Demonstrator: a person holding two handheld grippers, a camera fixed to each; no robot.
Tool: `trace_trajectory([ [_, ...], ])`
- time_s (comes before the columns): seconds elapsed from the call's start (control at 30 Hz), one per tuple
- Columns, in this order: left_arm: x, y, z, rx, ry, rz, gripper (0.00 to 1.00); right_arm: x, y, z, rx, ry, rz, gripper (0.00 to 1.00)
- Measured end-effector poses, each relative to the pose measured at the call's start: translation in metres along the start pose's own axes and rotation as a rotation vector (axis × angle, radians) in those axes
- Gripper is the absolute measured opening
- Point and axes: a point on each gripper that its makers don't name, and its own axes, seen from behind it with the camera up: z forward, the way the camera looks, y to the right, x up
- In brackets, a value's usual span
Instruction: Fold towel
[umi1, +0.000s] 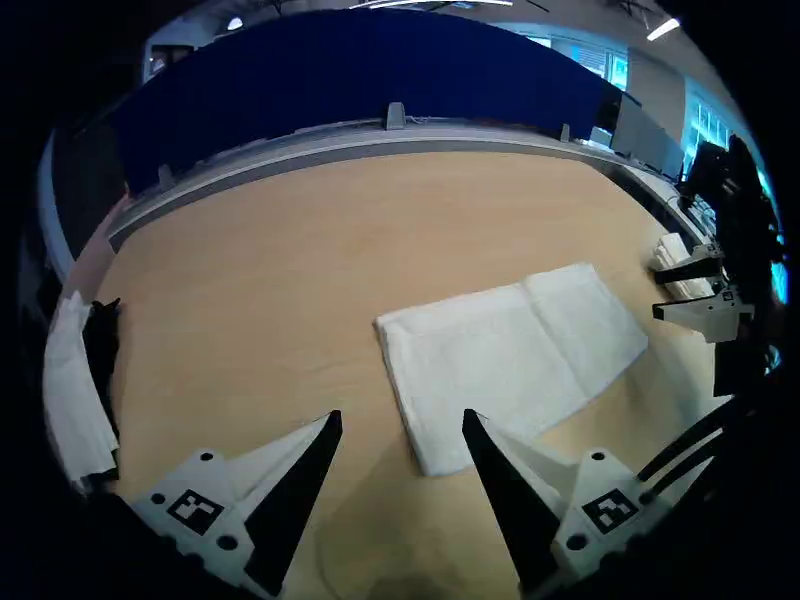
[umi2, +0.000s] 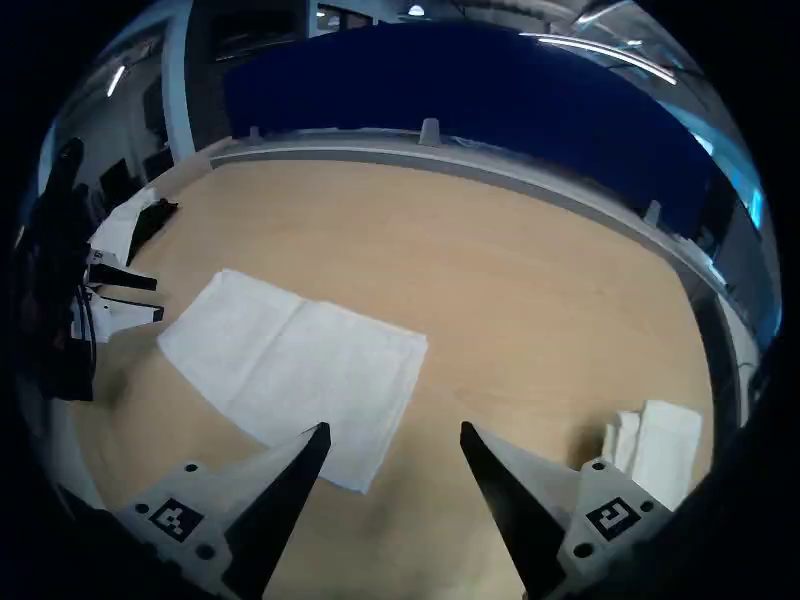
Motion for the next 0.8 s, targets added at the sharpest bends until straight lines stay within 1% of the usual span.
trace_trajectory([
  [0.1,-0.006,0.001,-0.005,0.0,-0.002,-0.007,0.89,-0.004,-0.001,-0.003,0.0,-0.001,0.001,1.0],
  [0.2,-0.011,-0.001,-0.006,0.008,-0.007,-0.007,0.89,-0.008,-0.002,-0.003,0.004,-0.006,-0.002,1.0],
  [0.4,-0.013,-0.003,-0.012,0.026,-0.003,-0.021,0.89,-0.008,-0.007,-0.004,0.029,-0.011,-0.028,1.0],
  [0.6,-0.021,-0.008,-0.027,0.053,0.002,-0.053,0.89,-0.013,-0.016,-0.003,0.074,-0.03,-0.087,1.0],
  [0.8,-0.042,-0.016,-0.05,0.098,-0.008,-0.087,0.89,-0.022,-0.03,-0.004,0.151,-0.063,-0.161,1.0],
])
